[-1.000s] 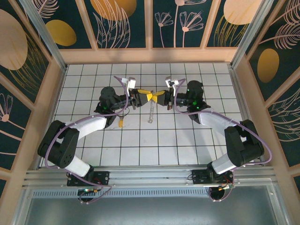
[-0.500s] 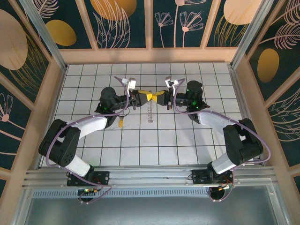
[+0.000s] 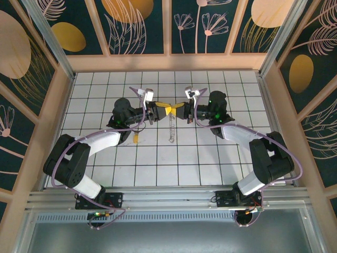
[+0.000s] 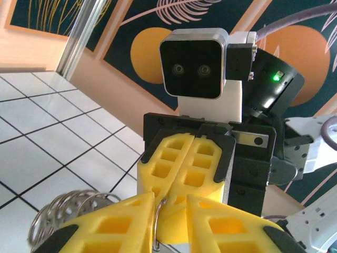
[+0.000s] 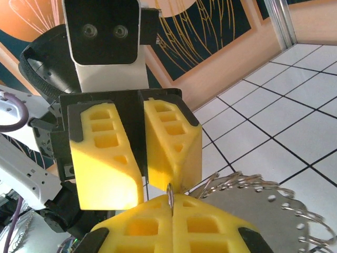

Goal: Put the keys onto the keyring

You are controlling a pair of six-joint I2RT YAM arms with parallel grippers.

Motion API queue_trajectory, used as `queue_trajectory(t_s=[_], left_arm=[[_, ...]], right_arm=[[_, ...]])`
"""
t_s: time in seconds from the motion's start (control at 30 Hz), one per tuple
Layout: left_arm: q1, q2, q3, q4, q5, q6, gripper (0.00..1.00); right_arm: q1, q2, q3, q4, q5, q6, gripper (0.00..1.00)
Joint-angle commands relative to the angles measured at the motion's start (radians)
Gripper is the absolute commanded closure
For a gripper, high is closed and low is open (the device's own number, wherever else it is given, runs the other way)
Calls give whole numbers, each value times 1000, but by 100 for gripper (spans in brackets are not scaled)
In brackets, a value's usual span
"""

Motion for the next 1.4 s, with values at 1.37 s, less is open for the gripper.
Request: queue_trajectory(t_s=[1.37], left_arm=[[-32, -60, -34, -36, -113, 88, 100]], right_arm=[[-12, -40, 2, 70, 16, 29, 81]])
